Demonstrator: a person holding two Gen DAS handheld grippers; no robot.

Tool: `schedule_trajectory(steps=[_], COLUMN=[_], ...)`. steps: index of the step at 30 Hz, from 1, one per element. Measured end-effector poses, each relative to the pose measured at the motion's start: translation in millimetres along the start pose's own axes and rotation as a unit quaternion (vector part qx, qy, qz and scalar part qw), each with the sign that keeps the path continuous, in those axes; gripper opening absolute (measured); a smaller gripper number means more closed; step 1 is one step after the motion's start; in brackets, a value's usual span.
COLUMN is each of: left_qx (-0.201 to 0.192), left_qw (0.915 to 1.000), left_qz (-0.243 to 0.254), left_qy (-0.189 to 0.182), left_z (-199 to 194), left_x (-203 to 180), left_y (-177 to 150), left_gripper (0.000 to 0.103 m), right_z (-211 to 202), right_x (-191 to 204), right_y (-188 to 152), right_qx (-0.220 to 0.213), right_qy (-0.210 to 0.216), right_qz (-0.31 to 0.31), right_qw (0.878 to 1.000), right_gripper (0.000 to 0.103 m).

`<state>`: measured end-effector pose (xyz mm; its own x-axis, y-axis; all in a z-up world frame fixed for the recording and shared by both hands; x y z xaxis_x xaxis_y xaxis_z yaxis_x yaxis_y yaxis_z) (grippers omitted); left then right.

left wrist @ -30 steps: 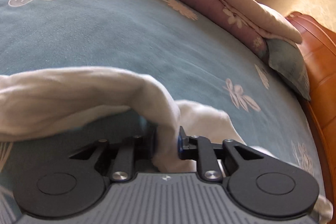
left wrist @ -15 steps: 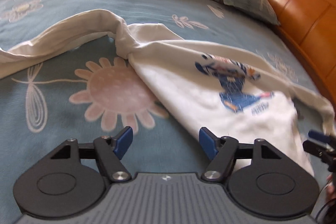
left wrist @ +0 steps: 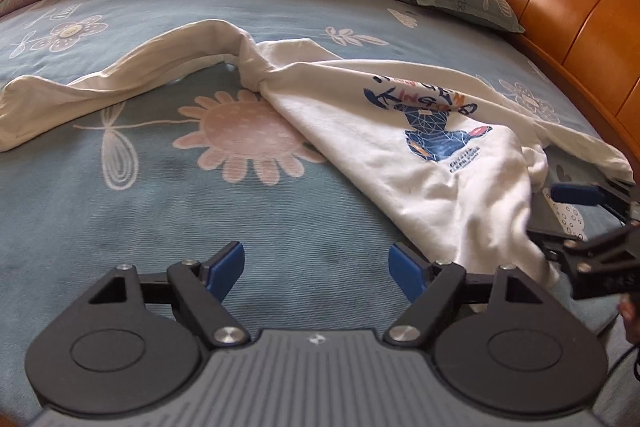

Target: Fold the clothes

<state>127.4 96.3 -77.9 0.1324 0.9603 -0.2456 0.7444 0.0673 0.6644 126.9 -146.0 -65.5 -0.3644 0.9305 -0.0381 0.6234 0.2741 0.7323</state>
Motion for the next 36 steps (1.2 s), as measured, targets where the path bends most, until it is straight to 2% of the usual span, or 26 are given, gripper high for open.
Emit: schedule_trajectory(steps=[2, 7, 9, 13, 17, 20, 22, 25, 29, 33, 36], left_qx=[-0.01, -0.021, -0.023, -0.024, -0.019, -0.009, -0.003, 0.004, 0.014, 0.031, 0.044], left_qw=[0.9999, 0.9992, 0.9989, 0.9985, 0.999, 0.9996, 0.9998, 0.9994, 0.996, 0.9861, 0.9769], left_qz=[-0.007, -0.031, -0.038, -0.046, -0.04, -0.027, -0.016, 0.009, 0.067, 0.154, 0.204], left_qy=[0.006, 0.015, 0.018, 0.019, 0.01, -0.002, -0.014, -0.034, -0.057, -0.055, -0.046], left_z=[-8.4, -18.8, -20.2, -19.6, -15.1, -8.8, -5.4, -1.8, 1.7, 11.5, 26.6], left_x=[10.0, 34.8, 42.4, 50.8, 44.6, 29.1, 14.7, -12.1, -55.4, -94.2, -114.0], left_y=[0.7, 1.9, 2.6, 3.8, 3.2, 1.9, 1.1, 0.7, -2.4, -15.5, -26.3], left_gripper=[0.084, 0.084, 0.084, 0.084, 0.084, 0.084, 0.084, 0.084, 0.085, 0.089, 0.089], right_z=[7.6, 49.8, 65.4, 81.0, 46.3, 5.8, -15.4, -31.9, -29.0, -19.6, -18.7], right_x=[10.7, 42.6, 50.4, 36.1, 9.7, -12.3, -27.8, -50.8, -70.5, -70.6, -66.8], right_y=[7.8, 30.6, 41.4, 63.9, 68.5, 54.6, 37.1, -0.7, -44.4, -65.7, -73.4], right_qx=[0.003, 0.022, 0.024, 0.034, 0.016, 0.002, 0.003, 0.021, 0.053, 0.054, 0.03], right_qy=[0.003, 0.033, 0.06, 0.111, 0.141, 0.131, 0.105, 0.042, -0.009, 0.009, 0.005], right_qz=[-0.01, -0.023, -0.011, 0.072, 0.117, 0.112, 0.103, 0.087, 0.103, 0.13, 0.126], right_qw=[1.0, 0.999, 0.998, 0.991, 0.983, 0.985, 0.989, 0.995, 0.993, 0.99, 0.992], right_gripper=[0.103, 0.103, 0.103, 0.103, 0.103, 0.103, 0.103, 0.103, 0.103, 0.103, 0.103])
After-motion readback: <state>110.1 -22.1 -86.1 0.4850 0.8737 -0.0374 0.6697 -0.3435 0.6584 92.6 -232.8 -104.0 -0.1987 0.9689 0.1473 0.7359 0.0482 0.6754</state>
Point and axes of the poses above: each gripper's, at about its wrist camera, not at the fingertips, and z roughly the way its jaws point, x to its left, y to its top, the point moved 5 cm from there along z, roughly the way its jaws point, and after that the axes turned 6 degrees about -y, right-handed, at the moved point
